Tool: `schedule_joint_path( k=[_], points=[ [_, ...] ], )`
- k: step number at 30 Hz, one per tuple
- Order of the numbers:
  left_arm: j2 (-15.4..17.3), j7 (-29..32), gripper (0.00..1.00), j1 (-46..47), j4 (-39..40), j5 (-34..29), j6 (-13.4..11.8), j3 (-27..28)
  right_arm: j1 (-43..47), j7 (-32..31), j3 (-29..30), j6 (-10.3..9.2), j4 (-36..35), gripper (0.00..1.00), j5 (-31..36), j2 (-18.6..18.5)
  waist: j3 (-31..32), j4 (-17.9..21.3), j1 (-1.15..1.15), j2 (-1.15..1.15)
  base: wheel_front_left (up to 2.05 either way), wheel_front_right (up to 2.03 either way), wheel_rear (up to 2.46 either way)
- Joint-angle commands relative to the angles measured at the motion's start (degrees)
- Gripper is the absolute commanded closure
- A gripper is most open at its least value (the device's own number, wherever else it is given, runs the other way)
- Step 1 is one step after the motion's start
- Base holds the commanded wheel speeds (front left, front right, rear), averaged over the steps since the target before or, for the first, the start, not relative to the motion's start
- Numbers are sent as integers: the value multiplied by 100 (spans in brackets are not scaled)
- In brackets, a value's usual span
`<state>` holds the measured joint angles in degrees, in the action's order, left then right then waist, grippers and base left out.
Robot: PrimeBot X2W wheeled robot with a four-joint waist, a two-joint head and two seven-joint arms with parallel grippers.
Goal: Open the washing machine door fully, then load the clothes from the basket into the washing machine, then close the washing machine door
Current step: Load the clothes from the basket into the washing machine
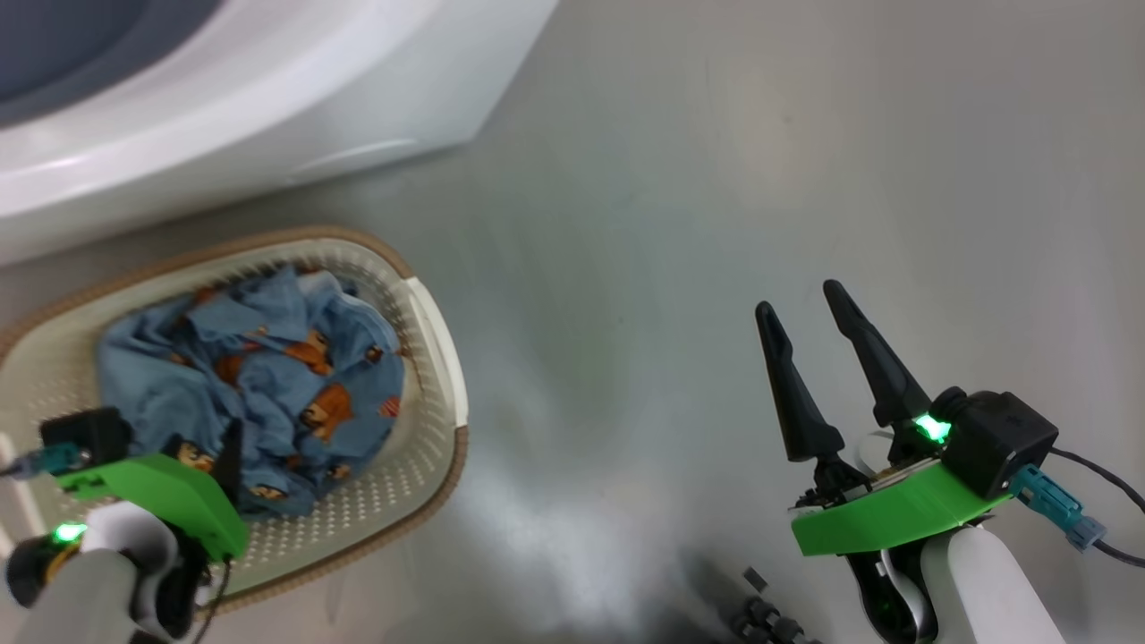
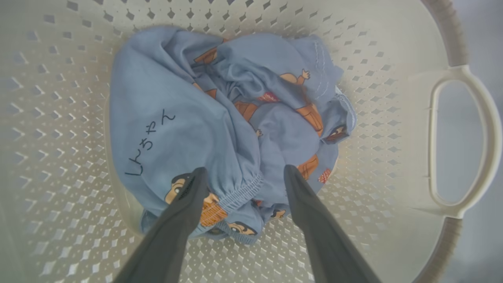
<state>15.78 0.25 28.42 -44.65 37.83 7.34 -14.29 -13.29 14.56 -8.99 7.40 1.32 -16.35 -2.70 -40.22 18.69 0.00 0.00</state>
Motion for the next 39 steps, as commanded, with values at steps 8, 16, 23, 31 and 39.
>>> schedule_joint_path(
  k=[8,16,23,31,39],
  points=[
    [443,-97,0,464,-530,27,-47,203,-73,44,-241,9,-204,0,-93,-18,-592,298,0,0,0,0,0],
    [547,-103,0,971,-993,100,-22,193,-171,44,-347,9,-265,0,-164,-18,-921,429,0,0,0,0,0],
    [625,-162,0,1263,-1258,121,-7,136,-233,44,-385,9,-308,0,-207,-18,-1137,532,0,0,0,0,0],
    [665,-268,97,1523,-1522,-12,1,-62,-234,44,-351,9,-353,0,-242,-18,-1280,588,0,0,0,0,0],
    [547,-586,100,1561,-1720,-101,8,-286,-239,44,-279,9,-264,0,-205,-18,-1100,469,0,0,0,0,0]
  ],
)
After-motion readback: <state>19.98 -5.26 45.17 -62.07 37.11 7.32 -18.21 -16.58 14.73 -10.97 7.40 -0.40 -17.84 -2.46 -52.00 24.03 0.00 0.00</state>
